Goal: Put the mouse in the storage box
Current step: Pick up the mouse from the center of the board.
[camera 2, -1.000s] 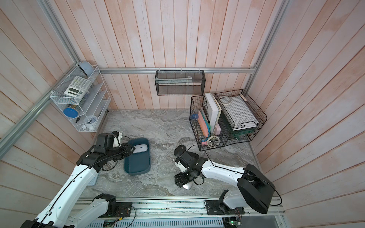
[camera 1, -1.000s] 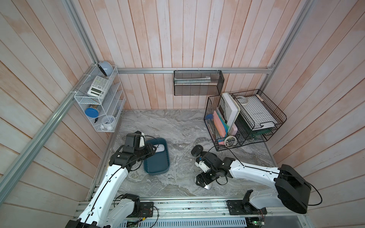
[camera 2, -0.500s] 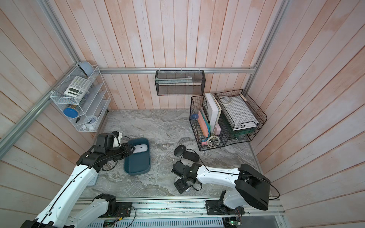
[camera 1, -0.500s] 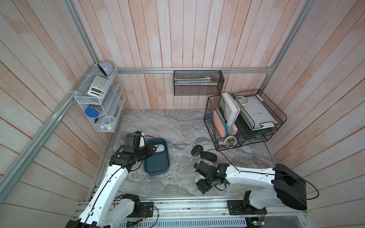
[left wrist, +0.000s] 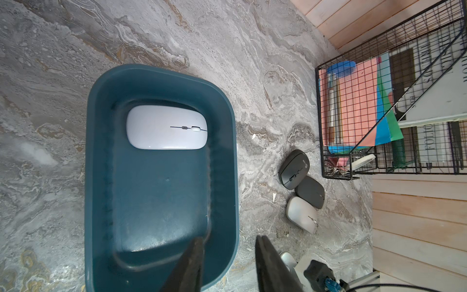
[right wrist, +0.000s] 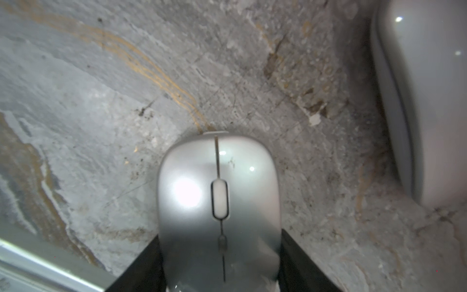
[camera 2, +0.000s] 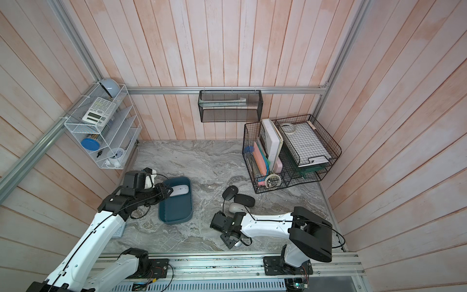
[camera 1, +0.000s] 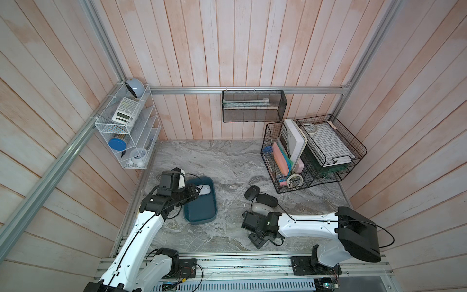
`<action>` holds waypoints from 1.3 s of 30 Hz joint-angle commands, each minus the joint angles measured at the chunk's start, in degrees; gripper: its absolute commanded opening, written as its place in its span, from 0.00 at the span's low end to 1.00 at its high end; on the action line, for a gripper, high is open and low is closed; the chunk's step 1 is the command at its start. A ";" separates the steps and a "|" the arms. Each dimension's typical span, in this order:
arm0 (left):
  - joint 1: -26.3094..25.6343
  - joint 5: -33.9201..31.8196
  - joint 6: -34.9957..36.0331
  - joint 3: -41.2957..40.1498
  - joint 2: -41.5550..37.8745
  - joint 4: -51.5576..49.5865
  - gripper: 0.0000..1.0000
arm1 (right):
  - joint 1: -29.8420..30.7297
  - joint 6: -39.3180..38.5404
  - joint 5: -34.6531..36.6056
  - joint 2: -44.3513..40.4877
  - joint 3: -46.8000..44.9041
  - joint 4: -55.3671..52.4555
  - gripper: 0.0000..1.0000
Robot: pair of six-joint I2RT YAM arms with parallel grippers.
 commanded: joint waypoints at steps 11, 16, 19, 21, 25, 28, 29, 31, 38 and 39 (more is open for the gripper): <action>-0.11 2.93 0.44 -1.21 0.05 1.12 0.40 | -0.05 -3.31 8.35 -11.74 -1.14 0.39 0.59; -0.04 11.65 -1.13 -2.46 0.28 5.42 0.40 | -0.03 -5.71 15.30 -19.63 -2.44 3.79 0.58; -0.12 17.98 -2.76 -3.31 0.59 9.10 0.40 | -0.28 -9.27 16.77 -25.43 -4.33 8.17 0.58; -0.35 21.45 -3.56 -3.58 0.86 10.44 0.41 | -0.63 -12.45 16.81 -29.13 -6.60 12.04 0.58; -3.20 25.59 -5.19 -3.62 1.00 13.34 0.44 | -1.55 -17.14 15.58 -35.32 -9.69 17.86 0.58; -7.31 26.61 -6.49 -3.15 1.69 15.65 0.45 | -2.49 -20.28 14.00 -37.48 -11.41 21.09 0.58; -8.46 26.84 -6.83 -2.94 1.97 16.27 0.45 | -2.60 -21.16 13.74 -37.73 -11.58 21.69 0.58; -11.22 26.86 -7.39 -2.56 2.52 17.52 0.46 | -2.82 -22.53 13.30 -37.83 -11.43 22.61 0.57; -21.06 24.37 -8.12 -0.22 6.79 20.81 0.49 | -3.05 -25.15 11.18 -35.72 -10.81 24.54 0.57; -22.00 23.93 -8.12 0.14 7.40 21.04 0.49 | -3.13 -25.24 11.07 -35.57 -10.74 24.64 0.57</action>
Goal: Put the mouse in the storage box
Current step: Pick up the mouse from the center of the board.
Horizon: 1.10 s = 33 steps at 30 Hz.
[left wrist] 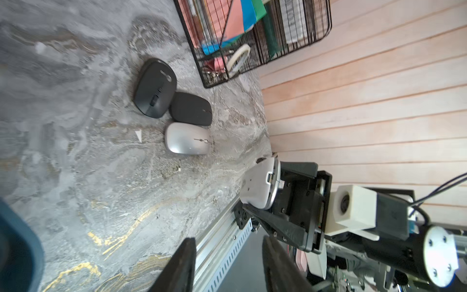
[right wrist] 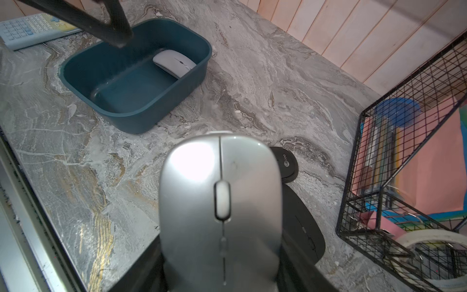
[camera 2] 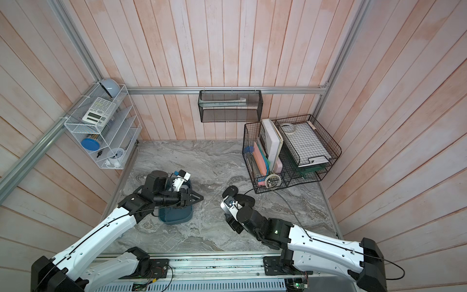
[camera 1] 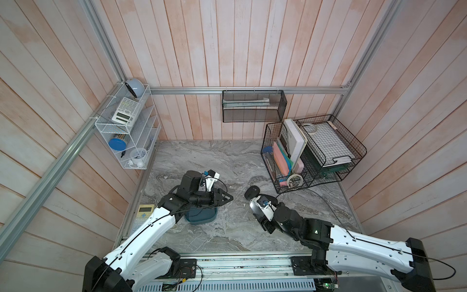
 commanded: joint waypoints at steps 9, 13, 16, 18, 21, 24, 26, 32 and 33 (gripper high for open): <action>-9.27 -3.83 -0.78 4.28 7.04 6.90 0.52 | -0.53 -2.44 -2.78 0.00 0.20 2.62 0.57; -12.28 -4.64 -1.01 5.23 9.97 8.27 0.52 | -0.47 -2.69 -3.63 -0.03 0.21 2.69 0.57; -14.24 -5.29 -0.86 6.29 11.81 8.76 0.52 | -0.48 -2.56 -3.67 0.19 0.17 2.72 0.57; -15.04 -5.36 -1.05 6.63 12.75 9.36 0.52 | -0.52 -2.60 -3.86 0.30 0.22 2.58 0.57; -15.89 -5.67 -1.06 6.98 13.88 10.00 0.52 | -0.52 -2.48 -4.30 0.32 0.44 2.33 0.57; -16.50 -5.82 -1.40 6.80 14.83 11.16 0.53 | -0.53 -2.38 -4.47 0.19 0.44 2.32 0.57; -16.79 -5.67 -1.93 6.70 15.61 11.98 0.52 | -0.50 -2.40 -4.84 0.32 0.44 2.39 0.57; -17.79 -5.84 -2.29 7.31 17.57 12.94 0.43 | -0.47 -2.49 -5.64 0.73 0.52 2.66 0.58; -17.92 -5.91 -2.33 7.40 17.76 12.97 0.41 | -0.46 -2.50 -5.54 0.76 0.61 2.62 0.58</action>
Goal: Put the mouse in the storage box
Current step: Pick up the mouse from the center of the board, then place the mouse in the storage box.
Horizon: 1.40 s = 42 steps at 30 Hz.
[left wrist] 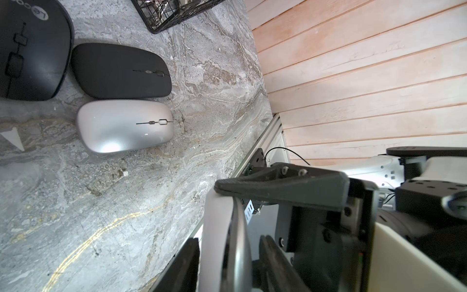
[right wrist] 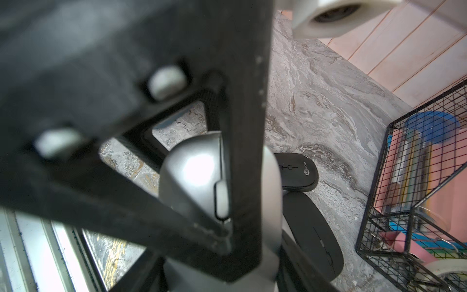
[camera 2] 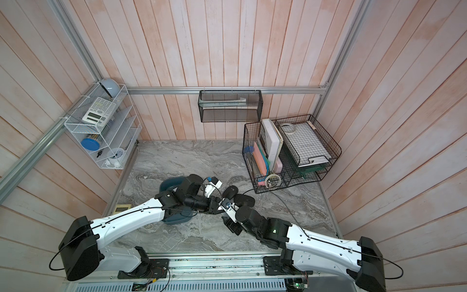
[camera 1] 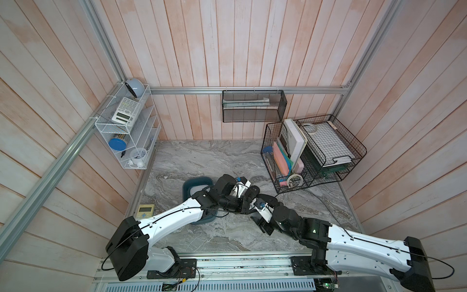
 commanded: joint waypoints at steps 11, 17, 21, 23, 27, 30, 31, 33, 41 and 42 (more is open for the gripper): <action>-0.65 -1.52 0.00 1.94 0.32 1.67 0.07 | -0.23 -0.33 0.14 0.18 0.49 1.64 0.66; -0.63 -2.82 0.31 2.12 -0.18 1.04 0.00 | -0.22 0.92 2.99 -0.39 -0.02 2.06 0.97; 0.14 -3.14 0.72 1.99 -0.79 0.33 0.00 | -0.29 1.07 3.45 -0.98 -0.66 2.86 0.98; 0.94 -3.08 0.86 1.72 -1.42 0.02 0.00 | -0.22 1.08 3.49 -1.08 -0.75 2.86 0.98; 3.25 -2.86 1.17 0.99 -3.39 -1.08 0.00 | -0.23 1.09 3.40 -0.72 -0.72 2.71 0.98; 6.11 -2.51 1.48 -0.19 -5.70 -2.03 0.00 | -0.22 1.21 3.13 -0.56 -0.66 2.65 0.98; 7.21 -2.61 1.60 -0.65 -6.59 -2.48 0.00 | -0.24 1.19 3.14 -0.52 -0.63 2.60 0.98; 9.46 -2.85 1.44 -1.58 -8.08 -3.17 0.00 | -0.26 1.18 3.15 -0.45 -0.57 2.52 0.98; 16.72 -4.72 3.09 -3.22 -13.59 -8.95 0.00 | -0.29 1.08 2.80 0.12 -0.48 2.87 0.98; 17.55 -5.08 3.15 -3.37 -14.10 -9.58 0.00 | -0.24 1.01 2.75 0.25 -0.39 2.85 0.98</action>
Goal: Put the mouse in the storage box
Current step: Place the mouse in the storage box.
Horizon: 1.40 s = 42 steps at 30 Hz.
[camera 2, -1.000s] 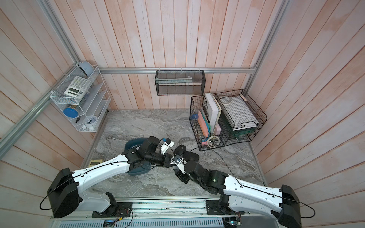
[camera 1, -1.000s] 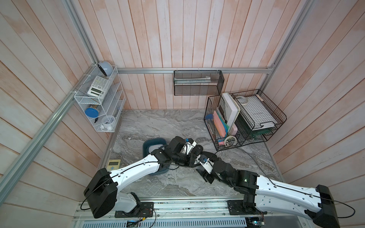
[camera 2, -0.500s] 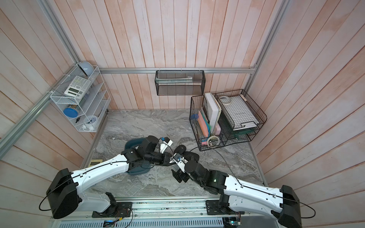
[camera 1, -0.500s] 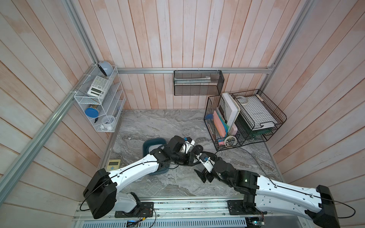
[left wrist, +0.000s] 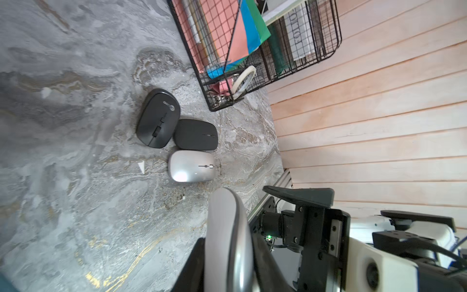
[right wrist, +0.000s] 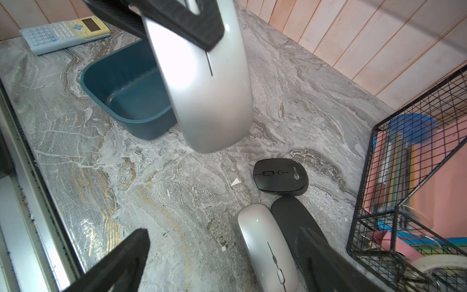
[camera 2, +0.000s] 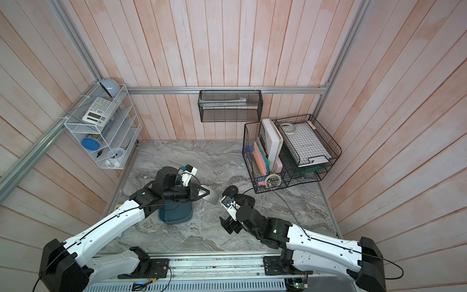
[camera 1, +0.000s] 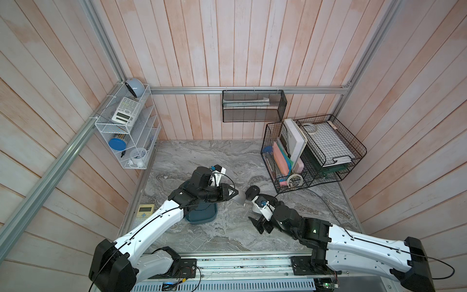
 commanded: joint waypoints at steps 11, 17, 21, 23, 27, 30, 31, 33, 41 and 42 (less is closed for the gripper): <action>6.58 -8.84 2.36 -1.62 -5.24 -8.06 0.00 | -0.15 0.22 0.53 0.76 -0.30 1.22 0.98; 9.51 -13.31 2.30 -2.74 -6.35 -10.11 0.00 | -0.09 0.23 0.51 1.17 -0.14 1.34 0.98; 10.68 -18.03 2.10 -3.91 -7.13 -11.26 0.00 | -0.11 0.31 0.69 1.50 -0.18 1.26 0.98; 10.98 -21.88 1.84 -4.07 -7.24 -12.62 0.00 | -0.13 0.32 0.73 1.60 -0.26 1.22 0.98; 11.51 -24.42 1.35 -5.36 -7.03 -11.98 0.00 | -0.09 0.32 0.75 1.76 -0.27 1.39 0.98; 11.69 -26.36 1.81 -5.94 -6.32 -11.93 0.00 | -0.16 0.31 0.67 2.12 -0.27 1.36 0.98; 11.69 -27.09 2.00 -6.12 -5.97 -11.86 0.00 | -0.14 0.34 0.64 2.16 -0.34 1.31 0.98; 11.82 -28.06 2.27 -6.48 -5.20 -11.60 0.00 | -0.09 0.31 0.59 2.46 -0.35 1.48 0.98; 12.91 -26.74 2.38 -8.10 -0.24 -6.60 0.00 | -0.15 0.20 0.68 2.35 0.28 0.50 0.98; 13.17 -26.19 2.20 -8.34 0.48 -5.60 0.00 | -0.10 0.19 0.60 2.35 0.28 0.32 0.98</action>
